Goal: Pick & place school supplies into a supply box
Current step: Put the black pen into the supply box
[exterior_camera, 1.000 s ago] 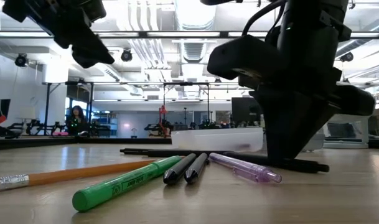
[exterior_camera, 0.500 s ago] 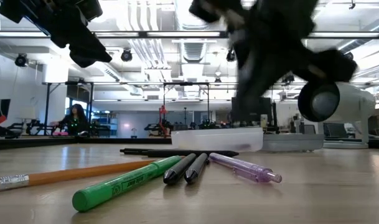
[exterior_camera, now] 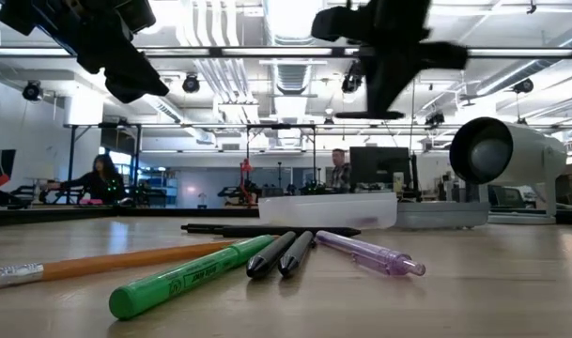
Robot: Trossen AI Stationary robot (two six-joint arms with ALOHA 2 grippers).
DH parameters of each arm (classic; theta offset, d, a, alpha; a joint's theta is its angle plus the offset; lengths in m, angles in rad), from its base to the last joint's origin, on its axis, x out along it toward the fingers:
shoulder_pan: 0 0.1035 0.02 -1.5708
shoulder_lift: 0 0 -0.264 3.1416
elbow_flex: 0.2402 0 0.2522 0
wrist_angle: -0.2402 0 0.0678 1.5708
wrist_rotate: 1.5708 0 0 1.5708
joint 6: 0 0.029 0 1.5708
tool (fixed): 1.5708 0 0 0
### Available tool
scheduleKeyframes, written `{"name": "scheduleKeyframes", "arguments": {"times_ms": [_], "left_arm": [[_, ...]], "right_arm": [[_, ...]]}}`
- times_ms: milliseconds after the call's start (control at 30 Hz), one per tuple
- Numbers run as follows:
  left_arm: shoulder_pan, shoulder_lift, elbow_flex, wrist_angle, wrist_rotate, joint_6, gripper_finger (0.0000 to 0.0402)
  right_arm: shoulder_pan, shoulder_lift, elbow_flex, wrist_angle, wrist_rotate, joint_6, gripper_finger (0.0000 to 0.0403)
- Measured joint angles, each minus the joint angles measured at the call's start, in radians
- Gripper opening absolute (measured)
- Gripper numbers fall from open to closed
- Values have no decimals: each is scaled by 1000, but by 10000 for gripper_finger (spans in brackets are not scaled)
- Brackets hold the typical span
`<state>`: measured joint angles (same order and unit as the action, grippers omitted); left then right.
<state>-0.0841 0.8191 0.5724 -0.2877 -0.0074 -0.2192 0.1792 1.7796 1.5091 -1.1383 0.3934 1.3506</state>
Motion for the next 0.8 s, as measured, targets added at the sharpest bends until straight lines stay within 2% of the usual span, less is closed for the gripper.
{"name": "scheduleKeyframes", "arguments": {"times_ms": [200,433,633,800], "left_arm": [[0,2,-6,-1,-1,-27,120],[0,2,-6,0,-94,-73,120],[0,9,-6,0,-201,-127,120],[1,9,-6,0,-212,-193,120]], "right_arm": [[-191,18,-46,264,-228,-323,13],[-302,95,-59,254,-373,-551,13],[-349,159,-54,268,-402,-668,13],[-370,194,-42,279,-420,-715,23]]}}
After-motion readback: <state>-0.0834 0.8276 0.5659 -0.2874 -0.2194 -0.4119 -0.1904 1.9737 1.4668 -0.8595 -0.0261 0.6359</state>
